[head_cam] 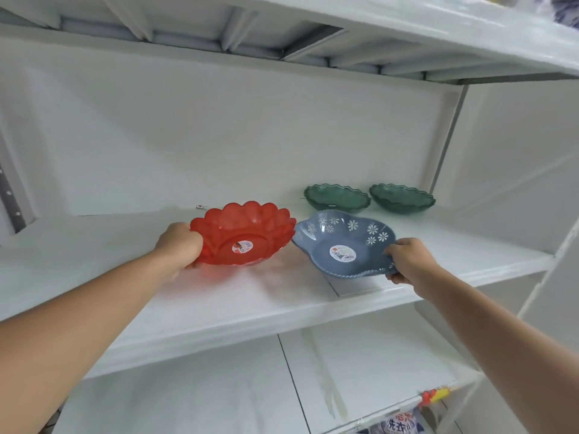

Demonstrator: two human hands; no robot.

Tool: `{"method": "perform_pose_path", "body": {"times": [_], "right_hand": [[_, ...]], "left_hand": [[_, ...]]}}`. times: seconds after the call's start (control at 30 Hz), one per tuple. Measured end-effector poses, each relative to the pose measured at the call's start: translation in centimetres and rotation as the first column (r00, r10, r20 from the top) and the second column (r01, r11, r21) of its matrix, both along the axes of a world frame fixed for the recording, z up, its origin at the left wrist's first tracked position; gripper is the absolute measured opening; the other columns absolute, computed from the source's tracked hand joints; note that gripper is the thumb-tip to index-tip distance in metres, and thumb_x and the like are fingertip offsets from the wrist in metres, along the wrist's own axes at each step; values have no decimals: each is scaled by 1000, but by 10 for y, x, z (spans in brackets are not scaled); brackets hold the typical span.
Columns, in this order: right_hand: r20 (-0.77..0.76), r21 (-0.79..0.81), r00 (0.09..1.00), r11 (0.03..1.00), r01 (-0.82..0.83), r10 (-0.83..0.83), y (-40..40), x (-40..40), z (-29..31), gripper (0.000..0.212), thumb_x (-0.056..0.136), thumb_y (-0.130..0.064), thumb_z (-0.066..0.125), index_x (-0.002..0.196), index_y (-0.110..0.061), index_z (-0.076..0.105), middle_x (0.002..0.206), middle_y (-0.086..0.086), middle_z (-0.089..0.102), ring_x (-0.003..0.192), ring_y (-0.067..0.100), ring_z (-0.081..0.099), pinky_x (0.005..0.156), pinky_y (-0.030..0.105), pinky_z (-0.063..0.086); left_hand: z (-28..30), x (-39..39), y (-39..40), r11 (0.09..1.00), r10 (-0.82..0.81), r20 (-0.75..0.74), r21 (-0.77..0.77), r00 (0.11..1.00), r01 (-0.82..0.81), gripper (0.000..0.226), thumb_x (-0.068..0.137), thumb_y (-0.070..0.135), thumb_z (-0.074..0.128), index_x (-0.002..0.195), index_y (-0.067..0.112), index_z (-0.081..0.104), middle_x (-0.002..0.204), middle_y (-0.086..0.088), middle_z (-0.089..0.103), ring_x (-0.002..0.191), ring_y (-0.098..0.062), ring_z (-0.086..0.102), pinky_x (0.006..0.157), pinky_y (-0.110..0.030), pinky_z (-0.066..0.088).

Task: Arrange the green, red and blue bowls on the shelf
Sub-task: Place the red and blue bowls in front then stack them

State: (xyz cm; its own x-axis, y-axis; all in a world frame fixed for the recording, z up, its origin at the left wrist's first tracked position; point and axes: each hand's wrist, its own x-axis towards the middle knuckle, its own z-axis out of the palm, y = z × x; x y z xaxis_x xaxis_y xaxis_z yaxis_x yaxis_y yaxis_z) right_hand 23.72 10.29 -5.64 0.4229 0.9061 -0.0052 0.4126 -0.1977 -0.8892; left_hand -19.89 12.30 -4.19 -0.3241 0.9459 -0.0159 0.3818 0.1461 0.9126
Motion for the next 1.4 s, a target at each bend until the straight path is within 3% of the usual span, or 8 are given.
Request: {"method": "perform_pose_path", "body": {"times": [0.1, 0.23, 0.33, 0.53, 0.77, 0.93, 1.07, 1.4], "right_hand": [[-8, 17, 998, 998, 62, -62, -8, 50, 4, 16, 90, -2, 49, 86, 1, 64, 44, 11, 58, 37, 26, 53, 41, 29, 47], [10, 24, 995, 995, 99, -100, -8, 118, 11, 18, 91, -5, 48, 89, 1, 65, 50, 16, 61, 31, 23, 53, 37, 26, 46], [12, 27, 994, 994, 105, -105, -2, 169, 12, 19, 91, -6, 47, 90, 0, 66, 49, 16, 62, 37, 26, 56, 42, 28, 49], [-13, 18, 997, 997, 81, -80, 31, 237, 5, 19, 93, -9, 52, 95, 0, 69, 54, 16, 66, 45, 29, 62, 48, 32, 54], [-7, 3, 997, 997, 76, -76, 63, 270, -6, 17, 92, -12, 57, 89, 1, 68, 50, 15, 65, 39, 27, 60, 43, 28, 51], [9, -17, 992, 991, 130, -130, 71, 289, -11, 19, 91, -7, 50, 90, 2, 67, 55, 19, 65, 45, 30, 61, 47, 31, 52], [-12, -22, 989, 989, 148, -148, 87, 315, -6, 24, 92, -5, 47, 98, 7, 68, 60, 20, 64, 54, 34, 61, 59, 38, 54], [-19, -23, 996, 996, 84, -84, 129, 380, -9, 24, 93, -5, 50, 98, 7, 70, 56, 19, 65, 45, 28, 59, 44, 29, 51]], "left_hand": [[11, 56, 11, 999, -44, -8, 4, 999, 44, 34, 89, -1, 39, 106, -1, 68, 105, -28, 72, 85, -44, 76, 62, -43, 64], [22, 133, 25, 997, -71, -4, 25, 997, 72, 37, 90, -1, 38, 108, 1, 70, 104, -29, 74, 68, -37, 73, 54, -35, 59], [26, 187, 32, 997, -68, 8, 29, 998, 67, 35, 90, -2, 39, 108, -3, 68, 103, -30, 73, 67, -37, 72, 61, -40, 62], [25, 265, 41, 998, -67, 16, 12, 998, 67, 34, 94, 2, 39, 114, -3, 67, 105, -28, 74, 62, -34, 71, 51, -33, 58], [18, 293, 73, 999, -44, -32, 1, 999, 44, 38, 92, -1, 38, 118, -3, 65, 112, -30, 71, 65, -36, 72, 45, -31, 57], [12, 297, 98, 997, -75, -82, 22, 994, 77, 37, 88, 7, 42, 109, 5, 72, 99, -25, 76, 80, -43, 79, 74, -57, 66], [11, 299, 113, 998, -69, -89, 6, 994, 70, 36, 87, 4, 42, 107, 4, 71, 96, -25, 75, 71, -40, 77, 56, -40, 63], [2, 335, 105, 999, 39, -153, 3, 987, -39, 27, 85, -4, 42, 95, -3, 67, 74, -26, 71, 48, -30, 64, 46, -30, 51]]}}
